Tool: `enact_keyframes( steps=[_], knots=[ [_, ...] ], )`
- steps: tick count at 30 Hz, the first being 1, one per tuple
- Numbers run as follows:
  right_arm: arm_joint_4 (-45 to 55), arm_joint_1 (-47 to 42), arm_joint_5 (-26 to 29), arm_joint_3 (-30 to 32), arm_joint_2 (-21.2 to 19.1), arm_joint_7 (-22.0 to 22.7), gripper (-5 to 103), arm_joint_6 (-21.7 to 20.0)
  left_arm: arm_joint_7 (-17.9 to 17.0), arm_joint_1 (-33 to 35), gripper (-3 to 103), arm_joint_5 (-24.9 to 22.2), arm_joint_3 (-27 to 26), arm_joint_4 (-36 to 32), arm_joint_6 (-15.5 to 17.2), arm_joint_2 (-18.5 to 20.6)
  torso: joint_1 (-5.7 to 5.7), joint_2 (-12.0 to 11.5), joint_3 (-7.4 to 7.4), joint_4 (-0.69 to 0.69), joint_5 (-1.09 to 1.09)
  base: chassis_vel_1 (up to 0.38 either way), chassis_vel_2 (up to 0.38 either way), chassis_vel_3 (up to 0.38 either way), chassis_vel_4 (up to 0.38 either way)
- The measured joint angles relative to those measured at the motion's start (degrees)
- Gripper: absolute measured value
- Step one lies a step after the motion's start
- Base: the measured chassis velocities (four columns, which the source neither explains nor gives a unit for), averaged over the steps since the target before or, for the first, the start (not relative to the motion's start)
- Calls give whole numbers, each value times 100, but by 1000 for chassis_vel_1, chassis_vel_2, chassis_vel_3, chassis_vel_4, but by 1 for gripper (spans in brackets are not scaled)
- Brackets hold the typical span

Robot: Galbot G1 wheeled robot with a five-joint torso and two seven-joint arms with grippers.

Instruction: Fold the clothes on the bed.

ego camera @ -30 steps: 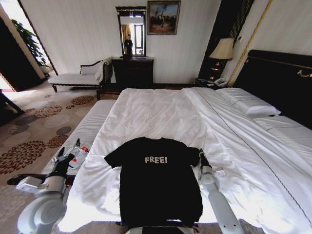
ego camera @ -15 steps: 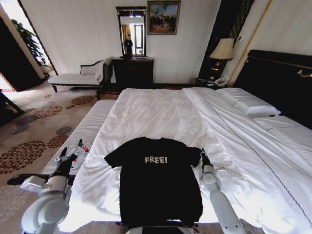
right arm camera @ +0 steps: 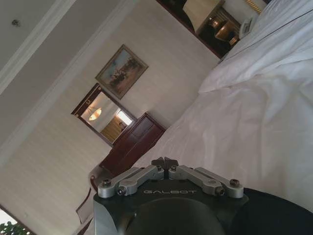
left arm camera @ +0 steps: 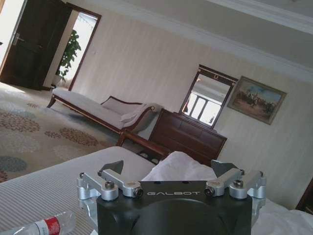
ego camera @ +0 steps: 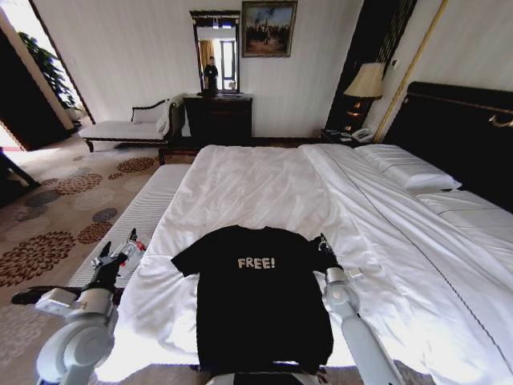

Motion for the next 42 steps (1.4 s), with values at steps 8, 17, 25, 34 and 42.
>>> enact_keyframes(
  steps=[8,17,25,34,42],
  knots=[
    [-265,270,-352,-578,133,-48,0,-4,8,10,100,89,52,90,-40,-42,0,0,0,1,1,0,0,0,0],
    [-650,387,-584,-846,335,-45,0,43,10,-23,100,176,148,144,-53,-71,0,0,0,-1,1,0,0,0,0],
    [-725,391,-828,-967,505,-181,5,188,8,-8,100,203,163,133,-63,-86,1,0,0,0,1,0,0,0,0],
    [560,-163,-667,-778,391,-686,38,346,33,58,100,178,103,164,-112,-108,0,0,0,0,1,0,0,0,0],
    [1221,-709,-601,-222,291,-75,71,286,30,-62,100,394,346,265,-98,-122,0,1,0,-1,1,0,0,0,0]
  ],
)
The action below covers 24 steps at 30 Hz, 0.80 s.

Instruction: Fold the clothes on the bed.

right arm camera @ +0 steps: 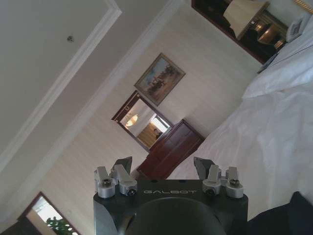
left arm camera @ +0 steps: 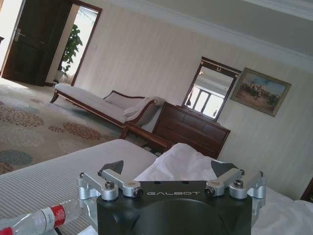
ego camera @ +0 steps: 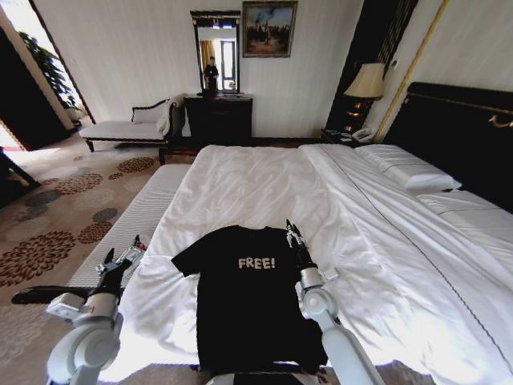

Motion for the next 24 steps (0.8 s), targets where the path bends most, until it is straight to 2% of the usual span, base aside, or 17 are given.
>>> enact_keyframes(
  steps=[1,3,5,7,8,10,11,12,13,14,17,18,23,24],
  knots=[
    [0,0,0,0,0,0,71,0,0,0,100,0,0,0,0,0,0,0,0,0,0,0,0,0,0],
    [25,-157,-492,202,50,286,82,-65,-3,-87,100,88,250,140,73,-16,0,0,0,1,1,0,0,0,0],
    [121,-338,-654,289,99,399,92,-64,-9,-144,100,138,613,364,161,-44,1,0,0,-1,1,0,0,0,0],
    [165,-396,-685,303,119,427,92,-64,-15,-167,100,178,731,450,172,-69,0,0,0,-1,0,0,0,0,0],
    [202,-468,-802,318,145,463,96,-64,-22,-199,100,245,907,566,173,-139,0,0,0,0,0,0,0,0,0],
    [211,-638,-1441,330,198,615,100,-92,-54,-203,100,295,1164,701,175,-317,0,0,0,2,-1,0,0,0,0],
    [211,-638,-1441,330,198,615,100,-92,-54,-203,100,295,1164,701,175,-317,0,0,0,2,-1,0,0,0,0],
    [225,-788,-1757,267,218,746,100,-113,-61,-165,100,308,1293,737,174,-418,0,-1,0,1,-1,0,0,0,0],
    [249,-867,-1800,217,225,808,100,-128,-61,-146,100,321,1332,747,171,-449,0,-1,0,1,-1,0,0,0,0],
    [292,-970,-1775,132,239,888,100,-163,-58,-126,100,344,1370,762,165,-481,0,-1,0,0,0,0,0,0,0],
    [432,-1245,-1177,-158,380,1243,100,-278,-47,-86,100,389,1382,787,122,-521,0,0,0,0,0,0,0,0,0],
    [432,-1245,-1177,-158,380,1243,100,-278,-47,-86,100,389,1382,787,122,-521,0,0,0,0,0,0,0,0,0],
    [673,-1377,-420,-336,661,2011,100,-327,-24,27,100,373,1159,735,61,-484,0,-1,0,1,0,0,0,0,0],
    [673,-1377,-420,-336,661,2011,100,-327,-24,27,100,373,1159,735,61,-484,0,-1,0,1,0,0,0,0,0]
  ],
)
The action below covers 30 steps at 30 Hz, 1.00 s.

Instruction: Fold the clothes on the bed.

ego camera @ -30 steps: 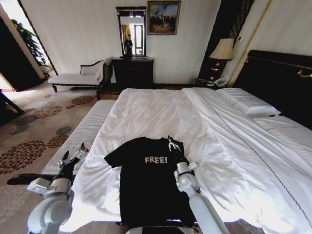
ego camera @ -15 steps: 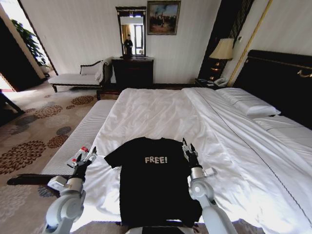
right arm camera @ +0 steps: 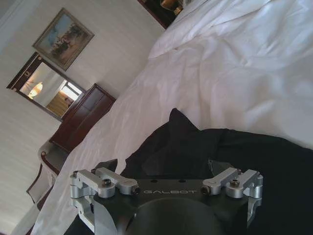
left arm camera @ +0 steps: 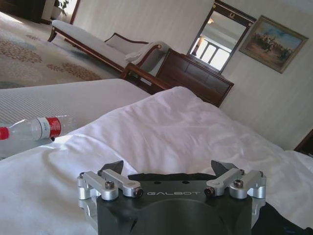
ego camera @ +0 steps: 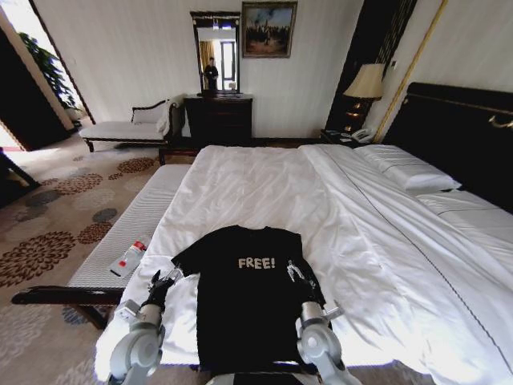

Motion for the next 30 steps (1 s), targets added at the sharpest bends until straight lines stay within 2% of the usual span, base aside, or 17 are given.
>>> enact_keyframes(
  steps=[6,12,27,29,30],
  knots=[
    [203,-67,405,13,43,85,100,-36,57,111,100,-13,-137,-8,-61,21,-1,0,0,0,-1,0,0,0,0],
    [-333,257,641,90,-28,-251,100,-101,68,145,100,-16,-150,-82,-71,51,0,-1,1,0,0,0,0,0,0],
    [-726,552,546,57,44,-299,102,-78,60,229,100,-81,-298,-194,-68,98,0,-1,1,0,0,0,0,0,0],
    [-763,571,541,64,43,-248,100,-77,53,216,100,-81,-285,-206,-67,92,0,-1,1,0,0,0,0,0,0],
    [-766,562,540,64,43,-226,95,-76,48,205,100,-81,-274,-211,-62,89,0,0,1,0,0,0,0,0,0]
  ],
)
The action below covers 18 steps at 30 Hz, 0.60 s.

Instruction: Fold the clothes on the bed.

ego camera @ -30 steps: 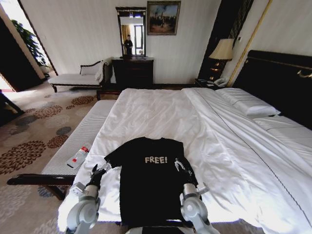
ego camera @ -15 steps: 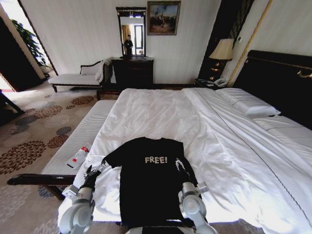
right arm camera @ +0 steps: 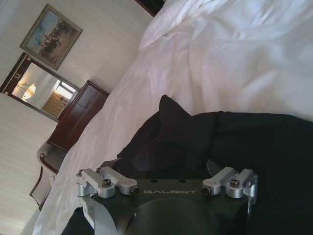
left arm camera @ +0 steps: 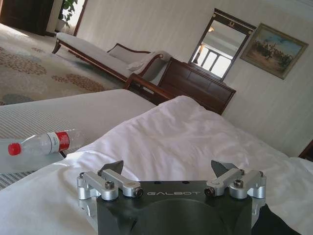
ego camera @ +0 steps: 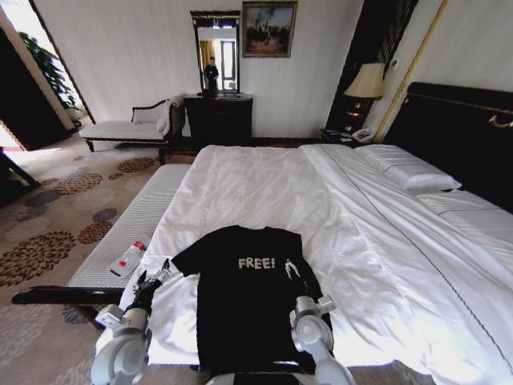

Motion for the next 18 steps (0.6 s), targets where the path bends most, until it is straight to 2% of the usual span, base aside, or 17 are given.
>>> enact_keyframes(
  steps=[8,12,14,16,18],
  knots=[
    [-2,-122,-47,-10,12,99,90,-14,-10,-28,100,12,66,14,10,-31,0,0,0,0,0,0,0,0,0],
    [-57,-72,-37,4,12,109,95,-17,-13,-38,100,27,103,17,11,-47,0,0,0,-1,0,0,0,0,0],
    [-100,4,-20,29,5,112,89,-17,-14,-39,100,36,118,17,12,-51,0,0,0,0,0,0,0,0,0],
    [-113,30,-15,36,2,115,89,-17,-15,-38,100,39,120,17,12,-52,0,0,0,0,0,0,0,0,0],
    [-156,124,13,58,-8,135,80,-17,-16,-27,100,42,112,18,12,-55,0,0,0,0,0,0,0,0,0]
  ],
)
